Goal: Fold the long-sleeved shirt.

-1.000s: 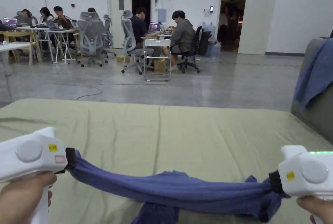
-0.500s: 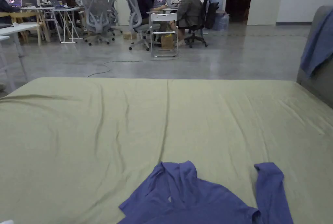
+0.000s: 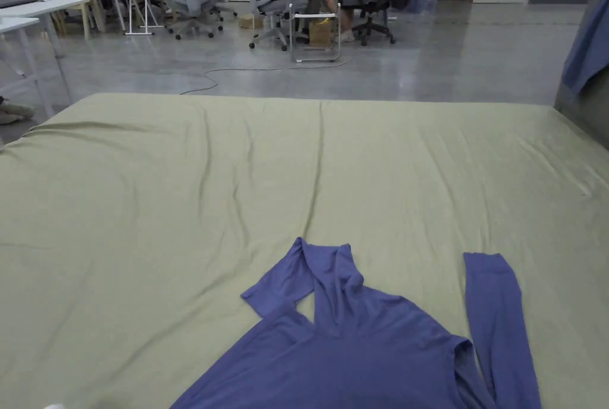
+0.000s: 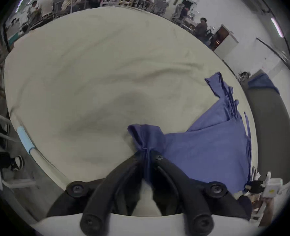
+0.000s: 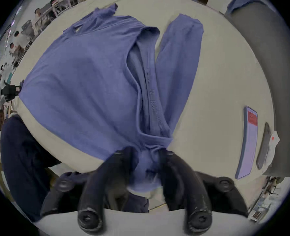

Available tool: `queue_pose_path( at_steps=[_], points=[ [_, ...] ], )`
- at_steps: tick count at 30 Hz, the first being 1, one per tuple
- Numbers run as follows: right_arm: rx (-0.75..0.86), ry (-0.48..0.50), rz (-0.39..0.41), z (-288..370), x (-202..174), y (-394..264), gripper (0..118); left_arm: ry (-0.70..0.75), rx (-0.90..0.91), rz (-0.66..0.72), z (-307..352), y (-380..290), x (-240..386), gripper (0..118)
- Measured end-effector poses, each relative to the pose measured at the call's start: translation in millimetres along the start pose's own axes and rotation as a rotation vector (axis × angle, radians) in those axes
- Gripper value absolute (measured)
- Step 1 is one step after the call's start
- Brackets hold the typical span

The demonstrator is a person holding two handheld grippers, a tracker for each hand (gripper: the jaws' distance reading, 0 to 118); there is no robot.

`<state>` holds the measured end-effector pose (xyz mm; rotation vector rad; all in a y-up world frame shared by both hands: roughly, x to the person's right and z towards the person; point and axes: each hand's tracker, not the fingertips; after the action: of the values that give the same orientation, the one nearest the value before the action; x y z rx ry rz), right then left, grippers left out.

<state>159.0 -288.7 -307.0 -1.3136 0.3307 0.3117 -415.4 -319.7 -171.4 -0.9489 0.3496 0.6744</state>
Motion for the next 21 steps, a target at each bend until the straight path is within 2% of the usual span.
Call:
queue_pose_path(
  at_steps=[1,2,3,4,6,10,11,12,13,14,15,16,17,18,19,20,21],
  points=[
    [0.004,0.039,0.003,3,4,0,50,-0.002,-0.004,0.016,4,3,2,25],
    [0.010,0.055,0.005,9,7,0,74,-0.007,0.000,0.017,13,3,6,64],
    [0.037,0.035,0.006,22,9,-3,81,-0.010,0.004,0.014,23,6,10,97],
    [0.085,-0.014,0.003,37,11,-3,81,-0.010,0.009,0.009,35,7,15,117],
    [0.195,-0.065,-0.023,70,10,-8,81,-0.048,0.099,-0.022,69,2,22,118],
    [0.367,-0.013,-0.081,122,-4,-19,80,-0.041,0.105,-0.031,106,-22,34,118],
    [0.403,0.028,-0.101,129,-10,-24,72,-0.040,0.070,-0.043,108,-31,34,114],
    [0.434,0.054,-0.113,133,-17,-29,54,-0.048,0.017,-0.063,108,-40,33,95],
    [0.455,0.083,-0.113,137,-25,-32,23,-0.061,0.021,-0.081,108,-50,32,48],
    [0.453,0.085,-0.106,137,-33,-34,0,-0.021,-0.042,-0.050,109,-46,39,0],
    [0.439,0.075,-0.102,135,-40,-35,0,-0.042,-0.050,-0.025,108,-48,36,0],
    [0.439,0.076,-0.098,133,-49,-36,0,-0.108,0.022,0.014,112,-48,34,0],
    [0.433,0.087,-0.078,129,-52,-34,0,-0.120,0.060,-0.004,111,-43,34,0],
    [0.430,0.101,-0.058,127,-56,-33,0,-0.079,0.070,-0.062,106,-31,48,17],
    [0.430,0.109,-0.057,124,-59,-31,0,-0.003,0.082,-0.104,101,-21,53,52],
    [0.430,0.118,-0.060,122,-59,-27,0,0.059,0.102,-0.118,95,-11,55,105],
    [0.426,0.122,-0.064,120,-57,-23,0,0.077,0.105,-0.120,85,-2,55,118]
  ],
)
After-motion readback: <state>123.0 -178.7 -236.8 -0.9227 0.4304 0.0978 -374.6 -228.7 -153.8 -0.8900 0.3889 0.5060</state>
